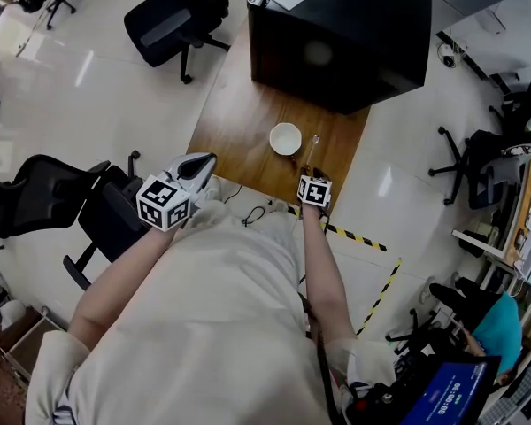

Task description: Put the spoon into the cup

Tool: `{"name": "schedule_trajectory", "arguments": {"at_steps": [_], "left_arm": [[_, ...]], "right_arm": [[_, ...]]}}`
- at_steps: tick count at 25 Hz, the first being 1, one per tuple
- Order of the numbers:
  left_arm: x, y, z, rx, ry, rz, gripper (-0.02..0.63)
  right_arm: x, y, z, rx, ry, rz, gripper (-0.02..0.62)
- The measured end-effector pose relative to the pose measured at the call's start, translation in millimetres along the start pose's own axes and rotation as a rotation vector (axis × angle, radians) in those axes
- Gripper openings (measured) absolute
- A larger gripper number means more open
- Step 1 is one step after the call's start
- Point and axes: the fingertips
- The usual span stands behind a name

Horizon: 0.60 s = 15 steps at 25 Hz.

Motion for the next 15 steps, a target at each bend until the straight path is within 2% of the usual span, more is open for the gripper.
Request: {"name": "schedule_trajectory", "arguments": {"at_steps": [8,15], "left_arm": [[5,-1,-4,-0.029,-0.002,-0.026,0.005],[8,-7,-14,-0.071,-0.016,-0.031,0.005]], "right_arm": [[5,19,-3,-0.009,0.024,-0.025,0.166],[14,34,3,0.034,0.045,-0.07,0.166]]}}
Point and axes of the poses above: the fingertips, and each gripper's own axes: y forward along the fingers, z to its right, x out of its underside, and after that the axes turned 13 degrees about -y, right-handed
